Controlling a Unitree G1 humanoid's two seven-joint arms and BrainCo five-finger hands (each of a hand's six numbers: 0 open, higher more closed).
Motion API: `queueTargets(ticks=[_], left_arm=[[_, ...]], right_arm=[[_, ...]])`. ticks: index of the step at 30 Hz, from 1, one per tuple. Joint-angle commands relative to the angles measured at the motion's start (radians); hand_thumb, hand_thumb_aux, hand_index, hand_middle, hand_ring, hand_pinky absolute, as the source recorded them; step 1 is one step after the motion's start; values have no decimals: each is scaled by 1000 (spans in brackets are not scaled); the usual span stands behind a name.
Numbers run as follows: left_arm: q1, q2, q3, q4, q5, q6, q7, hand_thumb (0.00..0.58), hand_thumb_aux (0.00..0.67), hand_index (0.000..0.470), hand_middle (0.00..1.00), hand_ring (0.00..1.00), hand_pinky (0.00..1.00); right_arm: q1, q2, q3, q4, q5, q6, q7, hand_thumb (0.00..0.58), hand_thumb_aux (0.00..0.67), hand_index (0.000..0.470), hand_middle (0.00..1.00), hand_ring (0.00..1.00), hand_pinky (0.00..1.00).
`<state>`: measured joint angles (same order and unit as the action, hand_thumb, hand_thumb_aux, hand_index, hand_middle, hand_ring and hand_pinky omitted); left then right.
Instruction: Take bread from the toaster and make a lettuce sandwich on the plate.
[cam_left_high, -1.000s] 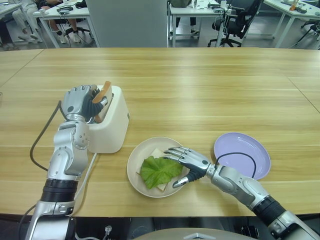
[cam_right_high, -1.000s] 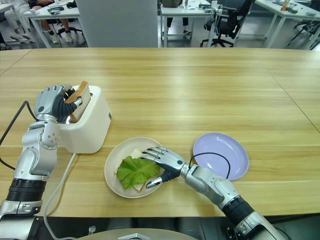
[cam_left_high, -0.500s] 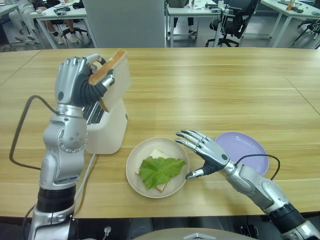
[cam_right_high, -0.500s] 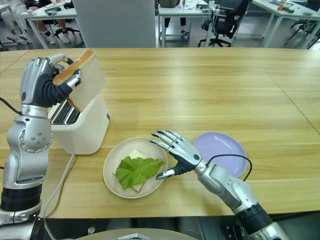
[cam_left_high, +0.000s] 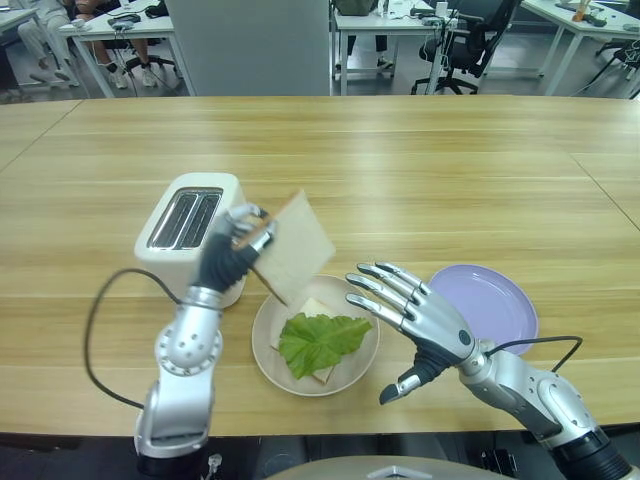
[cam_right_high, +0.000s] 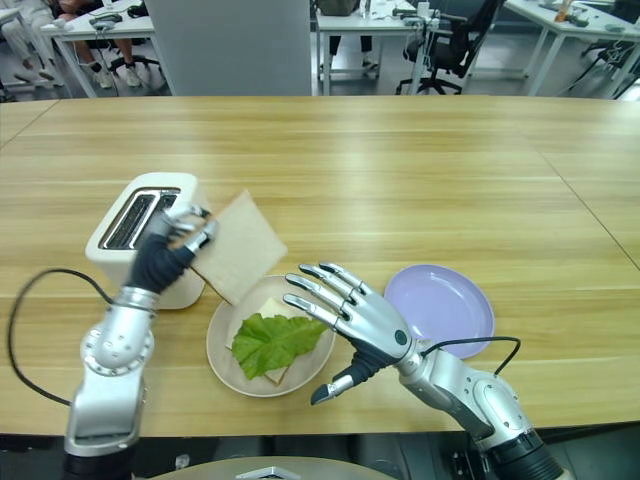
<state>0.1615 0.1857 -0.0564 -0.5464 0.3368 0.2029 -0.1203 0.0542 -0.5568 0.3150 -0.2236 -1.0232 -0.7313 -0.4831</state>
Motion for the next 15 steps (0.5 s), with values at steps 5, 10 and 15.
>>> queueTargets(ticks=[5,10,15], left_arm=[[85,-26,-168,129,107,6,44,580,670,460,1000,1000,1000],[113,-20,-177,180,138,3,80,580,670,460,1000,1000,1000],[130,-9,-182,225,170,-6,117,580,670,460,1000,1000,1000]], right_arm=[[-5,26,68,98,-81,32,28,0,0,0,0,0,0],[-34,46,147,211,-89,72,129,0,0,0,0,0,0],[-65,52,217,303,-73,98,257,0,0,0,0,0,0]])
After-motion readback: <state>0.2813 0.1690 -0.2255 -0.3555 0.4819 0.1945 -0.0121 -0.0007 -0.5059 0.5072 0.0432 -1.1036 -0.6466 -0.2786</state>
